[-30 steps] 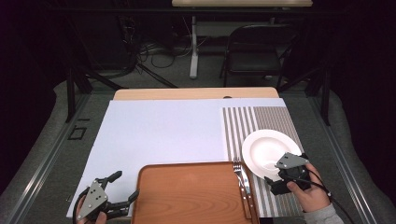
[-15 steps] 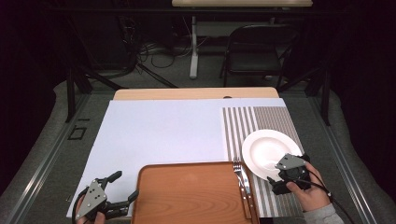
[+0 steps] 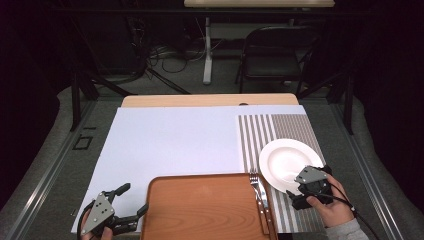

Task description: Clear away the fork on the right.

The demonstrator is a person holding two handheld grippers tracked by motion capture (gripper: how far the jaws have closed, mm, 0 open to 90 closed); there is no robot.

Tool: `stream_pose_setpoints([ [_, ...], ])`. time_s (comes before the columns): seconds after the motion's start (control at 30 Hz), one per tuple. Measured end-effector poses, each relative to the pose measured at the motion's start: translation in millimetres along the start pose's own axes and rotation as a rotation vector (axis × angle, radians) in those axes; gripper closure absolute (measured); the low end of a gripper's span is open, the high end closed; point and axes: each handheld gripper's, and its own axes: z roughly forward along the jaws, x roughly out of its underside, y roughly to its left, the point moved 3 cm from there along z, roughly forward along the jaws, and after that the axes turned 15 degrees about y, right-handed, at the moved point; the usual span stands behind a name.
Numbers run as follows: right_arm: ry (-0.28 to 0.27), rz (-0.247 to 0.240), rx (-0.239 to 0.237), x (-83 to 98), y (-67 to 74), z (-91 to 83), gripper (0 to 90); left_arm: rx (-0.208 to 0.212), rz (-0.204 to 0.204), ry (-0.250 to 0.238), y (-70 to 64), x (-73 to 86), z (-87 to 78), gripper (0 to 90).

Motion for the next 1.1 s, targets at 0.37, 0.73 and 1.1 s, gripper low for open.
stream_pose_setpoints([
  [0.37,0.041,-0.056,-0.006,1.5,6.2,6.9,0.0,0.002,0.006,0.002,0.0,0.0,-0.2,15.6],
  [0.73,0.081,-0.081,0.041,4.8,5.4,15.7,0.0,0.001,0.003,0.003,-0.1,0.1,0.5,15.6],
  [1.1,0.090,-0.098,0.086,7.4,3.6,24.5,0.0,0.002,0.002,0.003,0.3,0.2,0.8,15.6],
])
